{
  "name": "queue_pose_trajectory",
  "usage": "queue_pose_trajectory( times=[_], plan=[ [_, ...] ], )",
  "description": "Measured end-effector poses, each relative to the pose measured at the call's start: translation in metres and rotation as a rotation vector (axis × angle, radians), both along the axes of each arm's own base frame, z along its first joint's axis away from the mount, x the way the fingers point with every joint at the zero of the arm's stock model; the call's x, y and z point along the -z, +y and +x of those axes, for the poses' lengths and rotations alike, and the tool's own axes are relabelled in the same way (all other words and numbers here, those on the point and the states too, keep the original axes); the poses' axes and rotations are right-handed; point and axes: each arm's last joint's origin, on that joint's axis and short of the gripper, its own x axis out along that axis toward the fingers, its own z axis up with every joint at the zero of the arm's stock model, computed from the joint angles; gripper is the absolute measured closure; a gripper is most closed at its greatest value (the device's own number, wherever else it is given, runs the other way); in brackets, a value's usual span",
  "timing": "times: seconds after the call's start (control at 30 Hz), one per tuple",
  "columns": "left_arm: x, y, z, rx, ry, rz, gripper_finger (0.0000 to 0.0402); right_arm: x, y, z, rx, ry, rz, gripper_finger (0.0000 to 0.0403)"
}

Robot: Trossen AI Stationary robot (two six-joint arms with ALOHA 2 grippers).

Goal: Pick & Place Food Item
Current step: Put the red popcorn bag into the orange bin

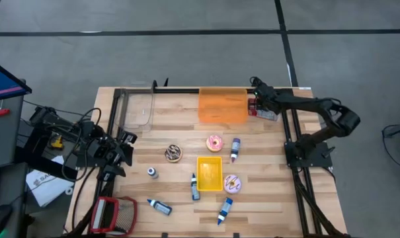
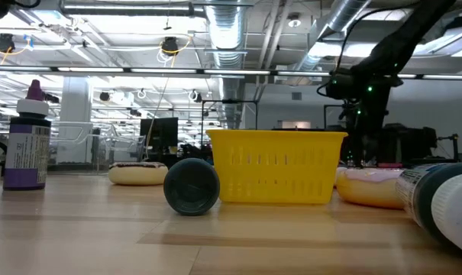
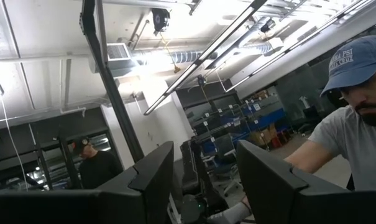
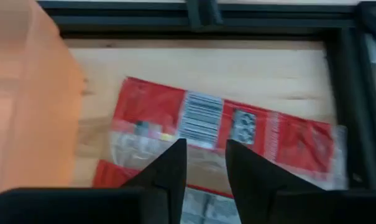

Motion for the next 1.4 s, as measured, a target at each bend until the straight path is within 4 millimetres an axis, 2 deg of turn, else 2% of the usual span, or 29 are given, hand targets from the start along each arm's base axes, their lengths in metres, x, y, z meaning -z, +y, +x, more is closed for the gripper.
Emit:
queue_pose_trajectory(
  times=[0.23, 0.4, 0.6, 0.83, 0.97, 1.17, 1.4],
  plan=[
    [0.0, 0.0, 0.0, 0.01, 0.01, -0.01, 0.0231, 0.02, -0.004, 0.002, 0.014, 0.032, 0.081, 0.0314],
    [0.0, 0.0, 0.0, 0.017, 0.016, -0.014, 0.0231, 0.024, 0.001, 0.003, -0.001, 0.075, 0.118, 0.0317],
    [0.001, -0.001, 0.0, 0.02, 0.026, -0.012, 0.0231, 0.015, 0.026, -0.002, -0.071, 0.181, 0.208, 0.0317],
    [0.001, -0.005, -0.002, 0.054, 0.023, -0.012, 0.0231, -0.003, 0.048, 0.003, -0.133, 0.173, 0.179, 0.0317],
    [0.0, -0.007, -0.004, 0.068, 0.01, -0.013, 0.0231, -0.008, 0.055, 0.001, -0.1, 0.226, 0.117, 0.0317],
    [-0.001, -0.007, -0.004, 0.073, 0.003, -0.013, 0.0231, -0.01, 0.049, -0.005, 0.001, 0.236, 0.06, 0.0317],
    [-0.001, -0.007, -0.004, 0.072, 0.003, -0.012, 0.0231, 0.002, 0.035, -0.013, 0.143, 0.234, 0.099, 0.0317]
  ],
)
